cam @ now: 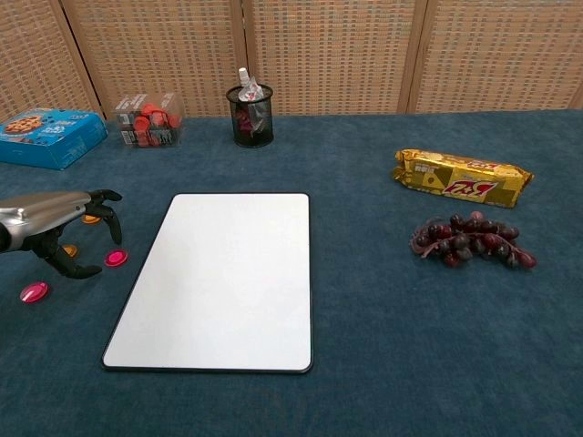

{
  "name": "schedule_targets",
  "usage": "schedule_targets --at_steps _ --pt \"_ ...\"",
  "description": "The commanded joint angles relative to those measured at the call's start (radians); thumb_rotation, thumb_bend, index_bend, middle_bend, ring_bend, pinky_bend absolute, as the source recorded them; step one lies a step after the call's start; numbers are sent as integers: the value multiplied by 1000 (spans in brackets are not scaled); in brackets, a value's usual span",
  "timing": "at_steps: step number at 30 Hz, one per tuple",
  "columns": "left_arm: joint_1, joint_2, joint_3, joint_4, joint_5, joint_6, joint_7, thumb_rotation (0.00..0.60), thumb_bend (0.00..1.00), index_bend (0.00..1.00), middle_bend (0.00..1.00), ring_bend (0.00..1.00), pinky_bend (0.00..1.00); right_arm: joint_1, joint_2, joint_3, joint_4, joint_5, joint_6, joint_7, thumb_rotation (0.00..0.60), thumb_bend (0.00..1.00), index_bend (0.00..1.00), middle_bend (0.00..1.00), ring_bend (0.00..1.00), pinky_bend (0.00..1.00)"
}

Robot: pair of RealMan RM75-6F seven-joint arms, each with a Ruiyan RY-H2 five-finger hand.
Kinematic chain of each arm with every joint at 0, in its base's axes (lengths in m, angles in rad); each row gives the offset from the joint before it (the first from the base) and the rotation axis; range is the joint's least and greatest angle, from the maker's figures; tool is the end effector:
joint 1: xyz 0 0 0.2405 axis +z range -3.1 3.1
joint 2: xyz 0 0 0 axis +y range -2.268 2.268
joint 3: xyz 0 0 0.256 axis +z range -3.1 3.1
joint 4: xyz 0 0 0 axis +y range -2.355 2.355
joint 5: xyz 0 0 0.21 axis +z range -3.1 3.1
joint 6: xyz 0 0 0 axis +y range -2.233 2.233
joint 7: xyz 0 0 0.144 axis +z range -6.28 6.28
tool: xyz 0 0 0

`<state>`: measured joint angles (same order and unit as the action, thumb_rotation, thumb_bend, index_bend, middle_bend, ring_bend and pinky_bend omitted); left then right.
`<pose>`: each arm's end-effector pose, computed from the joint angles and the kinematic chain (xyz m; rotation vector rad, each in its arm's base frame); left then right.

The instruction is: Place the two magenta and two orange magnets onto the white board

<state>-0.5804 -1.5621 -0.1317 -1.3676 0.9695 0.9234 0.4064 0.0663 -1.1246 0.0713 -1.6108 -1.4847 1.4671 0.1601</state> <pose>-0.2478 0.3184 -0.0190 -1.7154 -1.1066 -0.6195 -0.3153 -0.1797 0.1589 1.2961 -1.0426 1.0156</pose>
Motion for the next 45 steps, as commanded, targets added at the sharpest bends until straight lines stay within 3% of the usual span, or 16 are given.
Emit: schedule_targets --at_steps 1,6,11,17,22,31,39,41,45 --pt "-7 -9 0 8 -13 -3 9 600 335 371 0 0 0 0 1 0 0 1 -1 2 600 0 0 0 0 0" --pt "-16 -23 5 18 -28 -3 25 600 339 392 0 0 0 1 3 0 -2 3 -5 7 600 0 0 0 0 0" --pt "-20 -27 7 16 -44 0 37 600 345 514 0 0 0 1 4 0 -2 4 -6 12 600 0 0 0 0 0" --pt "-17 -2 6 -13 -40 17 29 600 347 526 0 0 0 1 5 0 -3 4 -7 14 600 0 0 0 0 0" --pt "-4 52 17 -107 17 40 -2 600 348 527 0 0 0 1 6 0 -5 4 -8 16 600 0 0 0 0 0" --pt "14 125 120 -342 209 74 24 600 343 526 0 0 0 1 7 0 -7 5 -9 18 600 0 0 0 0 0" --pt "11 103 156 -411 176 93 163 600 338 526 0 0 0 2 8 0 -6 6 -11 27 600 0 0 0 0 0" --pt "7 98 161 -421 139 90 199 600 315 452 0 0 0 2 9 0 -6 6 -11 29 600 0 0 0 0 0" --pt "-4 107 158 -439 98 80 220 600 254 68 0 0 0 2 9 0 -5 6 -12 30 600 0 0 0 0 0"
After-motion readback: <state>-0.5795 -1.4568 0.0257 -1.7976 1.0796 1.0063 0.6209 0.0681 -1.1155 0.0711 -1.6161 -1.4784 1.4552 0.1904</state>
